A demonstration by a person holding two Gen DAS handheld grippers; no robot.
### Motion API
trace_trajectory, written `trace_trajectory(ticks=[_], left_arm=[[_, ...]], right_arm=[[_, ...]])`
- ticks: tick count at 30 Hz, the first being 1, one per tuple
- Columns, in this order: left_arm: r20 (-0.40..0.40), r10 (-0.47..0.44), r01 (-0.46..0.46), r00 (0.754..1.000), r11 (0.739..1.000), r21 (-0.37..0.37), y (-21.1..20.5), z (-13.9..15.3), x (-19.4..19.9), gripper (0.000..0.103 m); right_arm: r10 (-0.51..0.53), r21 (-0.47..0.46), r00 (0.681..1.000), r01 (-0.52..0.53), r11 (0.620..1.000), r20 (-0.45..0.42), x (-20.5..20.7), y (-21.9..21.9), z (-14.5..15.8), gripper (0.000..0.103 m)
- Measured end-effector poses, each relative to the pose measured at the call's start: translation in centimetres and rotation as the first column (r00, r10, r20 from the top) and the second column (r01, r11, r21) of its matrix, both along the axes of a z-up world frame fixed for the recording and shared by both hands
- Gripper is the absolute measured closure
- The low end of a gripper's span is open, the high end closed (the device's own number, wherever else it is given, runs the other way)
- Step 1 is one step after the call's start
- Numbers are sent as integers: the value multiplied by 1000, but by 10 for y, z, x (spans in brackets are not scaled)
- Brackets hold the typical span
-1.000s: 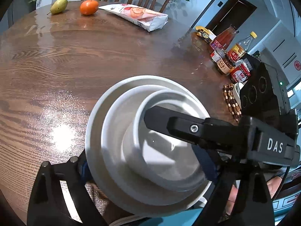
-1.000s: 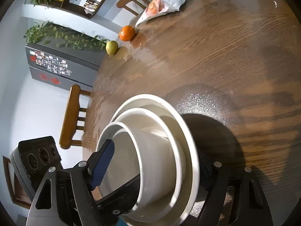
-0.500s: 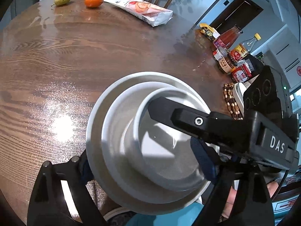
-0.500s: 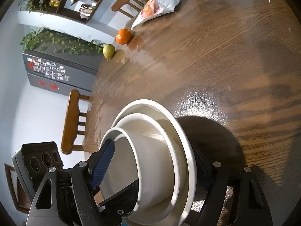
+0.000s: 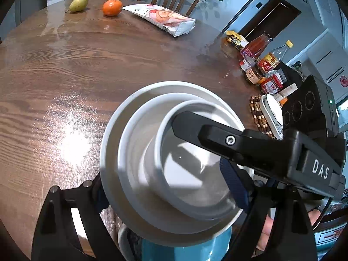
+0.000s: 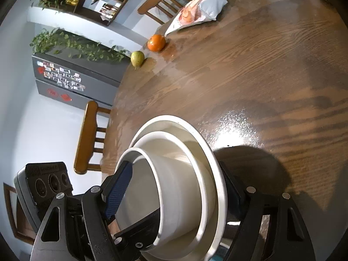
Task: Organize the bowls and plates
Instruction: 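Lift and carry the whole dish stack with both tools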
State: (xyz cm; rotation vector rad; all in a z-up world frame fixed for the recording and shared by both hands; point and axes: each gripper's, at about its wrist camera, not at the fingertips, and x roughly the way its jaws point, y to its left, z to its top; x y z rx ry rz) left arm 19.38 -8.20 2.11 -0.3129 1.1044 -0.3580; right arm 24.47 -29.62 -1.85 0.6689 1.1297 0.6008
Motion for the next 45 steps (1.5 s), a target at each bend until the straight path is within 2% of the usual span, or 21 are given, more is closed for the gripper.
trace_trajectory(ticks=[12,31,42,45], left_arm=[[16,-4,4,1000,1000,-12,5,12,-37,17],[-22,-50,49,999,999,-23,-1,5,-86,17],[-72,-63,61,995,998,-30,-2,-17,-96,18],[-65,-64,63,996,998,-30,-2,-17,-96,18]], right_arm=[[1,-10,999,0,1000,36,-35,3,16,24],[-8,-37,999,10,999,50,-93,-7,16,24],[-29,-43,999,30,999,26,-108,-9,-1,24],[-32,-50,999,33,998,22,-108,-10,-6,24]])
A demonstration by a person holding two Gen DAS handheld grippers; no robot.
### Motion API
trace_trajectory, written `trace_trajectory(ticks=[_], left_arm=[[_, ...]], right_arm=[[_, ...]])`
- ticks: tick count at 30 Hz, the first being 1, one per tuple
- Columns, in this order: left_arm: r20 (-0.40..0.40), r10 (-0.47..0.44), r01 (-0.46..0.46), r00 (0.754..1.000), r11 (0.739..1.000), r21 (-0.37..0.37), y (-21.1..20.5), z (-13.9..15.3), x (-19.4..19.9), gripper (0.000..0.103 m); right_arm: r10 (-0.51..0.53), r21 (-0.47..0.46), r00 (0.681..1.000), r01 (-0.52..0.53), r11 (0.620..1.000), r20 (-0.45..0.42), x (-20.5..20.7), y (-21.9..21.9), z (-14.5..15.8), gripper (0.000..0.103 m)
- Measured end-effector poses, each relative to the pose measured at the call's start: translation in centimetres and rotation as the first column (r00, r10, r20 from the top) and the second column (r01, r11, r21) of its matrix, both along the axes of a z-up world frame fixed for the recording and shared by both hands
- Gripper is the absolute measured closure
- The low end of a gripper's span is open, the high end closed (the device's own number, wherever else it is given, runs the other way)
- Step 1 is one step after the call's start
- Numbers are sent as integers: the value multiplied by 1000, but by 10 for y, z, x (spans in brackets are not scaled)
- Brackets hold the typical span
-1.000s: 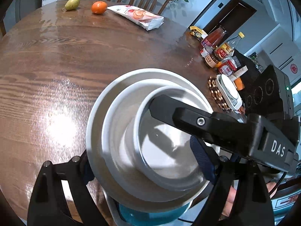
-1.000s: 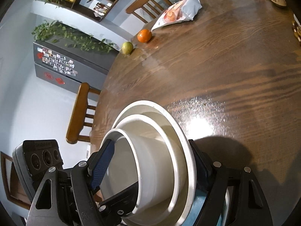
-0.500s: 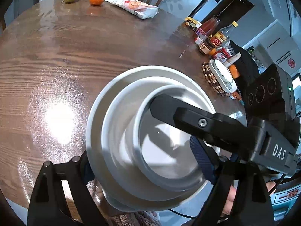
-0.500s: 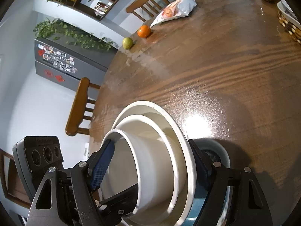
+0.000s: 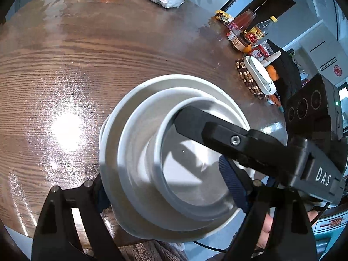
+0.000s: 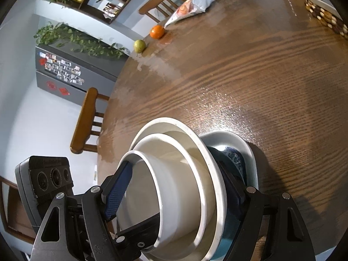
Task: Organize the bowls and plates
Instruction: 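Lift and carry the whole dish stack with both tools, then lower the dish stack onto the table and open both tools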
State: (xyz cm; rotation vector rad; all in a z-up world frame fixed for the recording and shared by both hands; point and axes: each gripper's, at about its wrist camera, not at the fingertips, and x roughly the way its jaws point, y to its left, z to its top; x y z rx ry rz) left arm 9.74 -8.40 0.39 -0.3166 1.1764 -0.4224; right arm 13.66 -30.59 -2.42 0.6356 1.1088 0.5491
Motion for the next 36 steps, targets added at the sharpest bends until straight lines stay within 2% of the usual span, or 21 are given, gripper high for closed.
trace_trajectory(ticks=[7,13,17,25,27,29,32,36], left_arm=[[-11,-17,17,1000,1000,-4,0,-2,3,19],[4,-25,25,1000,1000,12,-3,-1,2,19],[55,-39,36,998,998,48,-6,5,0,19],[77,-48,44,996,997,59,-3,8,-5,19],[110,-37,28,993,996,83,0,13,-9,15],[155,-14,-3,988,994,110,3,17,-11,14],[190,1,-27,982,991,132,8,19,-14,14],[192,-1,-21,981,994,111,13,18,-17,14]], right_arm=[[9,-31,1000,-9,999,17,-2,2,2,24],[4,-95,1000,-1,995,27,-2,3,6,24],[-1,-213,997,17,977,73,-6,6,17,24],[20,-274,996,5,962,87,-7,10,19,24],[19,-284,996,7,959,91,-8,9,21,24],[6,-307,994,30,951,113,-11,8,24,24],[-53,-390,983,118,913,173,-15,3,32,22],[-49,-378,984,111,919,169,-15,0,34,22]])
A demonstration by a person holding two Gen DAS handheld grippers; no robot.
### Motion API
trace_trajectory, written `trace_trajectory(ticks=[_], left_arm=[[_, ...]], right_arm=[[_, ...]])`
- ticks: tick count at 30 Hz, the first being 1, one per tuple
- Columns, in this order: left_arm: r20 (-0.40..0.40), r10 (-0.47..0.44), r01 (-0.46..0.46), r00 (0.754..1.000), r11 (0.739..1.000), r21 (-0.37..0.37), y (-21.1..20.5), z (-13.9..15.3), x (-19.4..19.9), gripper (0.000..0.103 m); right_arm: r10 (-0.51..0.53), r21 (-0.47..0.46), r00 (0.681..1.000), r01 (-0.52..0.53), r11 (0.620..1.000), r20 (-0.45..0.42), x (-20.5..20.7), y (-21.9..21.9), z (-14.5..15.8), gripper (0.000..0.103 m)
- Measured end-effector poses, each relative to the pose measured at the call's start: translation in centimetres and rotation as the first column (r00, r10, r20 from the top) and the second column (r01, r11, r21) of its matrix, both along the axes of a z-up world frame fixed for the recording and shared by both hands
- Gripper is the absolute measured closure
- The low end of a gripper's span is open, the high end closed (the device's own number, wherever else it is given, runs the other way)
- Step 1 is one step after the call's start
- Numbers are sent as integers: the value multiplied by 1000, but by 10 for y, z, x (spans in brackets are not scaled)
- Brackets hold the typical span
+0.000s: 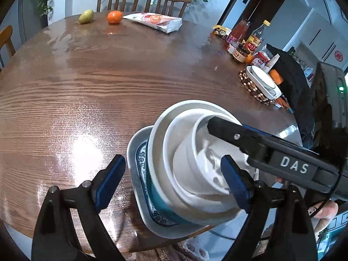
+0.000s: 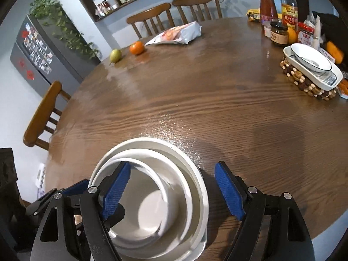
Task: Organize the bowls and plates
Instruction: 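Lower the dish stack onto the table and open both tools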
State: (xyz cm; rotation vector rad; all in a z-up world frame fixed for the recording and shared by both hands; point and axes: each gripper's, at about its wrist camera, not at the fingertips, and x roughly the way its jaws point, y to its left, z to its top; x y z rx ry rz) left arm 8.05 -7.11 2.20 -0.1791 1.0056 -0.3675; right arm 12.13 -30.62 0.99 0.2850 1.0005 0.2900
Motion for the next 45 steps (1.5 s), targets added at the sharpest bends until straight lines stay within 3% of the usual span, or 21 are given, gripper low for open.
trace_trajectory(ticks=[4,9,18,25,31,45], left_arm=[[66,14,-16,998,999,30,1,6,-9,13],[142,33,-40,989,998,49,5,11,-21,3],[239,49,-72,970,993,90,13,13,-46,1],[277,36,-69,960,991,110,13,4,-65,1],[289,30,-80,957,983,164,8,-10,-77,1],[301,19,-63,954,988,138,20,-17,-102,1]], right_arm=[[-4,-10,1000,4,1000,11,-4,-2,2,22],[-25,-48,998,28,998,55,-6,2,6,22],[-48,-89,980,66,994,194,-30,1,24,22],[-60,-89,943,94,992,327,-66,0,36,15],[-57,-74,921,93,993,385,-89,8,33,15],[8,-87,897,34,996,442,-130,32,10,15]])
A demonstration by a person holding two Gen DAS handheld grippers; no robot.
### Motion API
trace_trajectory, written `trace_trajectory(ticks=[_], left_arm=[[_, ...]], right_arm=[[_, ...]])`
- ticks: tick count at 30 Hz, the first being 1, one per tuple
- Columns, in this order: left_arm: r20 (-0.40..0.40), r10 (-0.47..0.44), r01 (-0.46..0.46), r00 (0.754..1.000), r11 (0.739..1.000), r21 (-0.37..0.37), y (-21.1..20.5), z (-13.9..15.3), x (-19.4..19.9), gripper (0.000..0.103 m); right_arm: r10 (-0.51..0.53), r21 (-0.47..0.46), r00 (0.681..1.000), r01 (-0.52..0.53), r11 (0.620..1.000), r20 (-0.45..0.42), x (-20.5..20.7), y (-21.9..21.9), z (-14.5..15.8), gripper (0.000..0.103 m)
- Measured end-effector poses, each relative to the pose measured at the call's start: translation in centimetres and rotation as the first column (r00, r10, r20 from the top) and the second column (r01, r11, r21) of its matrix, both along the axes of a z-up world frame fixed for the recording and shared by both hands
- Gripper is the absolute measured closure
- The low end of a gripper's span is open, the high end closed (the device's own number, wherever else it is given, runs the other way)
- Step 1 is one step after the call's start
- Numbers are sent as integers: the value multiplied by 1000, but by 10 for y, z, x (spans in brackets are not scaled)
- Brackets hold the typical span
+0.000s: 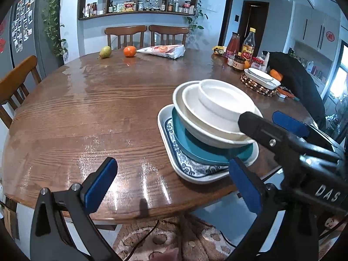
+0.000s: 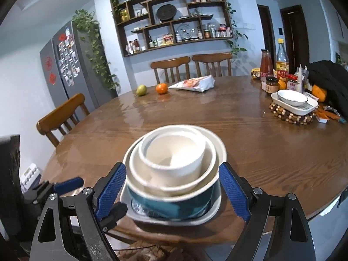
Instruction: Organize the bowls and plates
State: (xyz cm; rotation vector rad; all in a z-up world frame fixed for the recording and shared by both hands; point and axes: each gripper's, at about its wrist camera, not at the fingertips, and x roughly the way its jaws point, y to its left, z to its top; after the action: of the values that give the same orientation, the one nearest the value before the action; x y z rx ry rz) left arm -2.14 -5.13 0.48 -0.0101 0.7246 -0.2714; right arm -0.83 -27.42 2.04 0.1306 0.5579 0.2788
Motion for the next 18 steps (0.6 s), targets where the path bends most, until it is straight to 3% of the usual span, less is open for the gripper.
trace_trajectory(ticks=[10,18], left_arm=[[-33,-7,8,999,999,39,-5,-15,-6,1],[-52,-10,12,999,999,47,-5,-21,-8,1]], right_arm=[[31,-12,998,-31,999,-46,-8,1,-22,15],[10,-40,1000,-10,999,-21,-16,-4,-23,15]])
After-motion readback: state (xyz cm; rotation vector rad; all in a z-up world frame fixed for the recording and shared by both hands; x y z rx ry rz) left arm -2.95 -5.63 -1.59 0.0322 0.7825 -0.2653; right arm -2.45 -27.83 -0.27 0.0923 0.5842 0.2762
